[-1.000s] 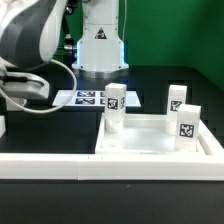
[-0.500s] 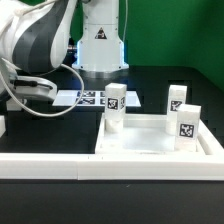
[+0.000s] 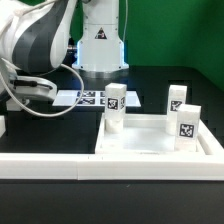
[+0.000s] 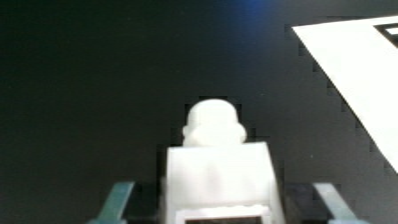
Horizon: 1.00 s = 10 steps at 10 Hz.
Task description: Assemble square table
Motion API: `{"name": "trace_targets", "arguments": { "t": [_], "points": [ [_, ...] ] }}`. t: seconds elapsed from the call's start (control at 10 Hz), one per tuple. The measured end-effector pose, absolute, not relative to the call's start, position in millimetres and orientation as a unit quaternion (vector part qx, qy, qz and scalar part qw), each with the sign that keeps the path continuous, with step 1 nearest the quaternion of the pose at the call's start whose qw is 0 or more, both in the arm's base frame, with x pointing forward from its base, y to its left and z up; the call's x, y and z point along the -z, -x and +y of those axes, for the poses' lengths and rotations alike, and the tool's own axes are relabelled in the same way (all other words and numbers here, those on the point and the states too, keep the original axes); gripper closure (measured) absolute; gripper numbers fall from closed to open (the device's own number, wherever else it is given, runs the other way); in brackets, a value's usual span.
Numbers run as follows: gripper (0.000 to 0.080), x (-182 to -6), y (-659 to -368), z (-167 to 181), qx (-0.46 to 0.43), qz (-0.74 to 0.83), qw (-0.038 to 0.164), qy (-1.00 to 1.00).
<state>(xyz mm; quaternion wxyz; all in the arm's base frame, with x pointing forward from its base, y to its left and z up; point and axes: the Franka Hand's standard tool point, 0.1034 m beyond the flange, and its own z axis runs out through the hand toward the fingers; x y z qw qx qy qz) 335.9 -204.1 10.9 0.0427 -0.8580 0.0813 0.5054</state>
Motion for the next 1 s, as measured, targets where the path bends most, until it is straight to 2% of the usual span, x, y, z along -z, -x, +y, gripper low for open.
{"name": "trace_targets", "arguments": {
  "t": [0.3, 0.4, 0.6, 0.7, 0.8, 1.0],
  "points": [
    [0.0512, -10.9, -336.0, -204.2, -0.505, 0.081, 0.043, 0.858],
    [0.0511, -18.6, -340.4, -203.8, -0.507, 0.076, 0.046, 0.857],
    [0.0511, -70.0, -371.3, -195.8, -0.498, 0.071, 0.061, 0.862],
    [0.0511, -93.4, -374.7, -187.2, -0.505, 0.082, 0.065, 0.857],
    [0.0511, -109.2, -376.3, -184.2, -0.507, 0.087, 0.063, 0.855],
    [0.0511, -99.9, -371.7, -194.2, -0.483, 0.1, 0.054, 0.868]
  ]
}}
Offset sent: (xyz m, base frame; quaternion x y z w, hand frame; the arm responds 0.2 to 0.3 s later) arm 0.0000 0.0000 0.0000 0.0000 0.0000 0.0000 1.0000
